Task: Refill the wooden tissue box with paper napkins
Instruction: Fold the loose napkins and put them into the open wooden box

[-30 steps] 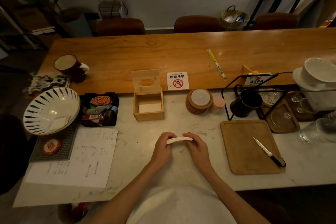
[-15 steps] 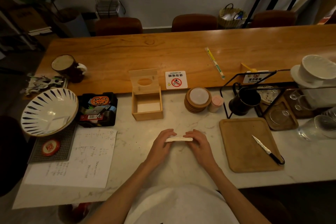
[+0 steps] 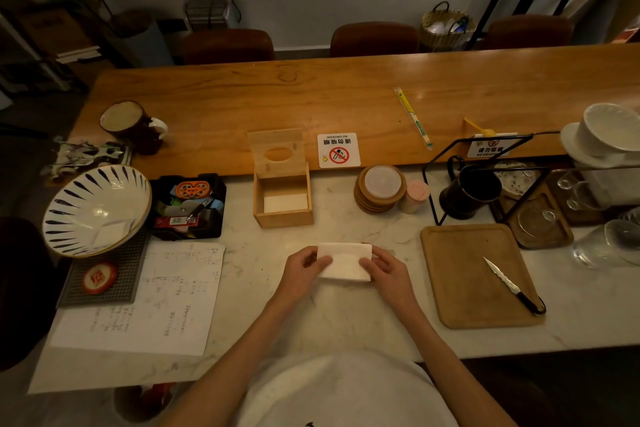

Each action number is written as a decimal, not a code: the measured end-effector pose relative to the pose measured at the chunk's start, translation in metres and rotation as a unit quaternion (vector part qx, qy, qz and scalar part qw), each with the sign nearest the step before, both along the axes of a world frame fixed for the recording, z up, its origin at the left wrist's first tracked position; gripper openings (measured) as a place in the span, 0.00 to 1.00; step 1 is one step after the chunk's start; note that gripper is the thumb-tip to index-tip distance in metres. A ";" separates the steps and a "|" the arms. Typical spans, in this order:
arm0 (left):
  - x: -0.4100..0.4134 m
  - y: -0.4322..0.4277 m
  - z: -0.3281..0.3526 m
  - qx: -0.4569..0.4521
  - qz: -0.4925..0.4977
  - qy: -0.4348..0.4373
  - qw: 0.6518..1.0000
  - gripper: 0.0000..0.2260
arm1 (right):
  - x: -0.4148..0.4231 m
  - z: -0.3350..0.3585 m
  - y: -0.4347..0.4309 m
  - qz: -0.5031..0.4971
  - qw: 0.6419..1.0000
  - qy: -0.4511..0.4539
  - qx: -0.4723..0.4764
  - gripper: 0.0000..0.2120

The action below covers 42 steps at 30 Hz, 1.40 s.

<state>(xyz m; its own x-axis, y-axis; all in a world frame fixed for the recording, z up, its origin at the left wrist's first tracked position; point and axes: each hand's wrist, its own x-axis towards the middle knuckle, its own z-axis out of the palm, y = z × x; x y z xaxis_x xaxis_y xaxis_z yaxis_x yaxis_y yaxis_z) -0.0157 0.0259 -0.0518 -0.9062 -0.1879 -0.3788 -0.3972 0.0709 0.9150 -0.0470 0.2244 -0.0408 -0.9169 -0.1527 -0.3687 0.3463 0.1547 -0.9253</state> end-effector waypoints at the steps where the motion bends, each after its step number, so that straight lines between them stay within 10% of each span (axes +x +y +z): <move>1: 0.001 0.000 0.000 0.023 0.018 -0.022 0.999 0.08 | -0.001 -0.001 0.000 -0.009 1.000 -0.024 -0.007 0.14; 23: 0.023 -0.022 0.013 0.065 0.021 -0.075 0.995 0.08 | 0.011 0.006 -0.018 -0.011 0.993 -0.106 -0.043 0.16; 29: 0.017 -0.041 0.034 -0.005 -0.050 -0.026 0.998 0.08 | -0.002 0.027 -0.031 0.161 0.984 0.012 0.077 0.27; 34: 0.005 -0.056 0.055 -0.032 -0.107 0.013 0.994 0.08 | -0.026 0.058 -0.060 0.360 0.869 0.175 0.290 0.20; 42: -0.014 -0.082 0.066 -0.026 -0.108 0.020 0.994 0.11 | -0.063 0.075 -0.091 0.377 0.888 0.080 0.249 0.11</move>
